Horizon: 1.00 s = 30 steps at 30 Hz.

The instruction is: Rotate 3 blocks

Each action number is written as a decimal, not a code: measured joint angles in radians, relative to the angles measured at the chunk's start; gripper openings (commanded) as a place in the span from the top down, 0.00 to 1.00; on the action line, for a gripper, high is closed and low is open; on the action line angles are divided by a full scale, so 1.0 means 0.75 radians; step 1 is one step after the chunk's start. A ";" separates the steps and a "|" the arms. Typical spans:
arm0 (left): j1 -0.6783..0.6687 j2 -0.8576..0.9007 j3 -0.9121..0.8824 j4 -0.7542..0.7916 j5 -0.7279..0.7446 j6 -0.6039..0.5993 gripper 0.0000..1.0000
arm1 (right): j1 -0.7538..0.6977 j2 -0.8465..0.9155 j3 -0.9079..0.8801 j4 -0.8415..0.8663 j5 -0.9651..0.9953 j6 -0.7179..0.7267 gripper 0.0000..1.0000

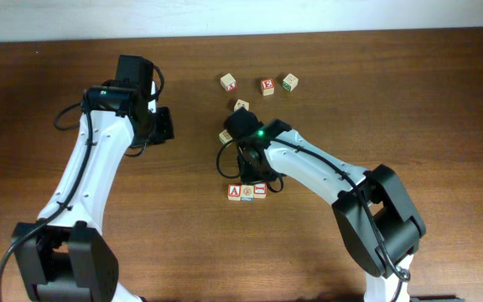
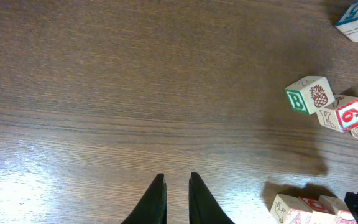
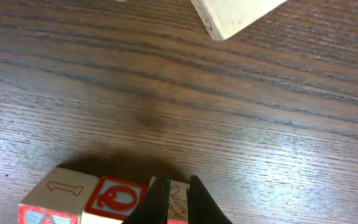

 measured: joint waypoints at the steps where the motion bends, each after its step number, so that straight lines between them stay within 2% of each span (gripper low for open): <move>1: 0.000 0.000 0.000 0.000 0.000 0.000 0.88 | 0.000 0.000 -0.001 -0.001 -0.004 0.000 0.87; 27: 0.000 0.000 0.000 -0.001 0.000 0.000 0.87 | 0.000 0.000 -0.004 -0.033 -0.074 0.001 0.87; 29: 0.000 0.000 0.000 0.000 0.000 0.000 0.86 | 0.000 0.000 -0.004 -0.035 -0.080 0.001 0.87; 30: 0.000 0.000 0.000 0.001 0.000 0.000 0.86 | 0.000 0.000 -0.004 -0.034 -0.083 0.002 0.81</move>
